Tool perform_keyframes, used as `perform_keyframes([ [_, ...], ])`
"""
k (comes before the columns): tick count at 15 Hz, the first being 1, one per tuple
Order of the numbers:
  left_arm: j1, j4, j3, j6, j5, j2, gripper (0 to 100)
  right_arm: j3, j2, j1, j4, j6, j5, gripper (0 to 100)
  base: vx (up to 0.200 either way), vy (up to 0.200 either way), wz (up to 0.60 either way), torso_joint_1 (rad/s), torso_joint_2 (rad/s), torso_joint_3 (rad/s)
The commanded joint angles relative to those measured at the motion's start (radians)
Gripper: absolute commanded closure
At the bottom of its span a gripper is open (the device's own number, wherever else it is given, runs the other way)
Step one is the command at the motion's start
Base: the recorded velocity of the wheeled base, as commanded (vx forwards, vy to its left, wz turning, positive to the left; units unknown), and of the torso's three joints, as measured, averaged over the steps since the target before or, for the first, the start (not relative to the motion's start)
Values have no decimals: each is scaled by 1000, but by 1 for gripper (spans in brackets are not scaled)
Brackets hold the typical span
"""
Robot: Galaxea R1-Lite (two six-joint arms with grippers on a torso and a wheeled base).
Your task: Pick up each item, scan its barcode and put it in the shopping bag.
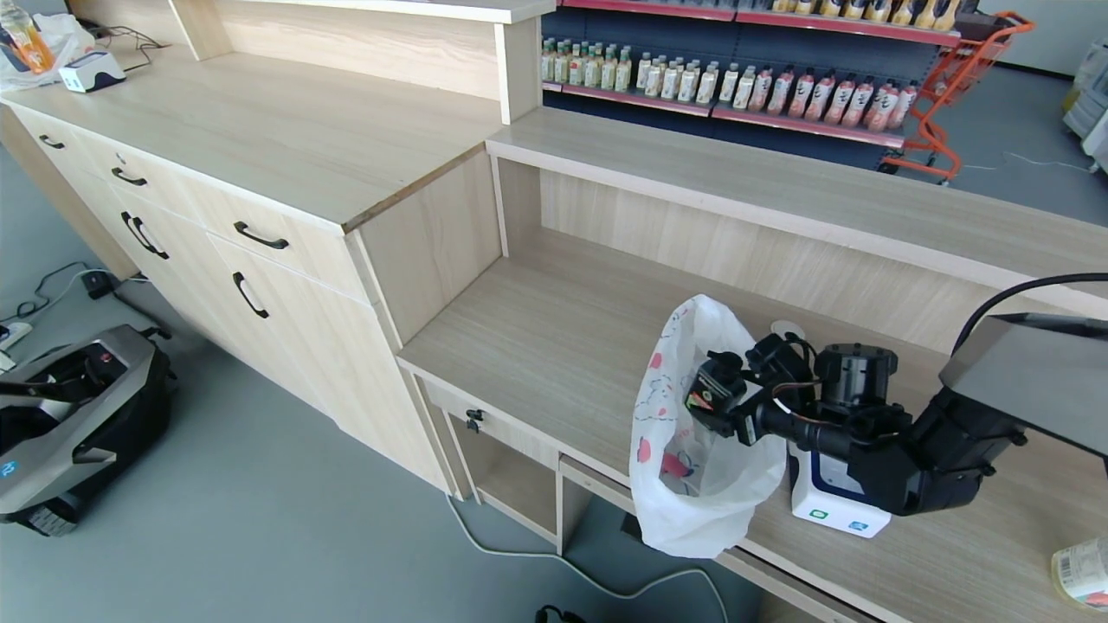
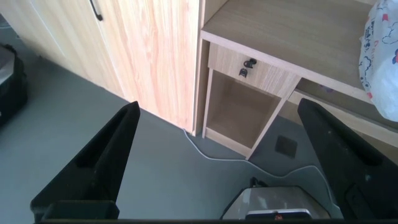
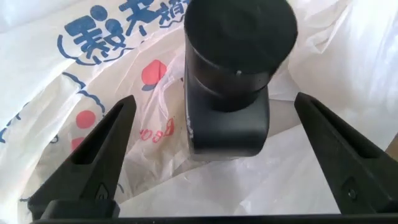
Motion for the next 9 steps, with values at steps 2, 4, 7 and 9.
perform_keyframes([
  [2,0,1,0,0,0,0,0,163,-297,-10,7,8,-1,0,0,0,0,0,0,0],
  [4,0,1,0,0,0,0,0,312,-497,-78,37,0,-7,0,0,0,0,0,0,0],
  [7,0,1,0,0,0,0,0,350,-830,-179,365,-6,-12,0,0,0,0,0,0,0],
  [9,0,1,0,0,0,0,0,355,-998,-286,544,-37,-15,0,0,0,0,0,0,0],
])
